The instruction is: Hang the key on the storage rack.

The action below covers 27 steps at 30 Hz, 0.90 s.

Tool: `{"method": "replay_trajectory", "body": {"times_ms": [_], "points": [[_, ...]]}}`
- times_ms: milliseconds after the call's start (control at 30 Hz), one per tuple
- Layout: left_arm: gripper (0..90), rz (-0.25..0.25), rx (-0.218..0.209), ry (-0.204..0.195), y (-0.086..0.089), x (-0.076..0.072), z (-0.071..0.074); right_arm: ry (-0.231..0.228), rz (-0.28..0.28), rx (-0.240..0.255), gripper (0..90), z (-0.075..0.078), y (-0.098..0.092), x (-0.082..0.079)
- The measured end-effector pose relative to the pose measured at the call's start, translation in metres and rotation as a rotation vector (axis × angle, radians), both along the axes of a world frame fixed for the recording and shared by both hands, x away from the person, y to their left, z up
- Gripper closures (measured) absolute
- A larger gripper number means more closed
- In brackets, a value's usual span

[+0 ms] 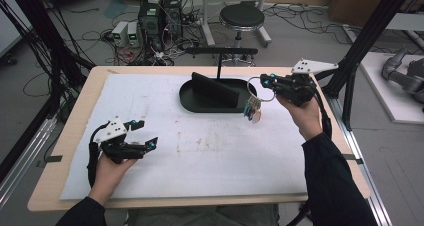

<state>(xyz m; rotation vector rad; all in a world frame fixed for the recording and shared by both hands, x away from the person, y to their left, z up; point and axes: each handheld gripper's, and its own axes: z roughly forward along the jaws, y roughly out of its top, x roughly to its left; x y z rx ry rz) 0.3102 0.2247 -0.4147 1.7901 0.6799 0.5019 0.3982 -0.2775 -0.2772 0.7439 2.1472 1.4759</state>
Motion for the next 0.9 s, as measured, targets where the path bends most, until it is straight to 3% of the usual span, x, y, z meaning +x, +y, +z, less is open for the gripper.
{"method": "replay_trajectory", "body": {"times_ms": [567,900], "points": [[20.1,0.003,-0.001,0.004,0.001,0.0,-0.001,-0.038,-0.056,0.0,87.8,0.006,0.01,0.039],[20.1,0.004,-0.003,0.011,0.003,0.002,-0.002,-0.017,-0.086,0.04,87.8,-0.002,0.01,0.064]]}}
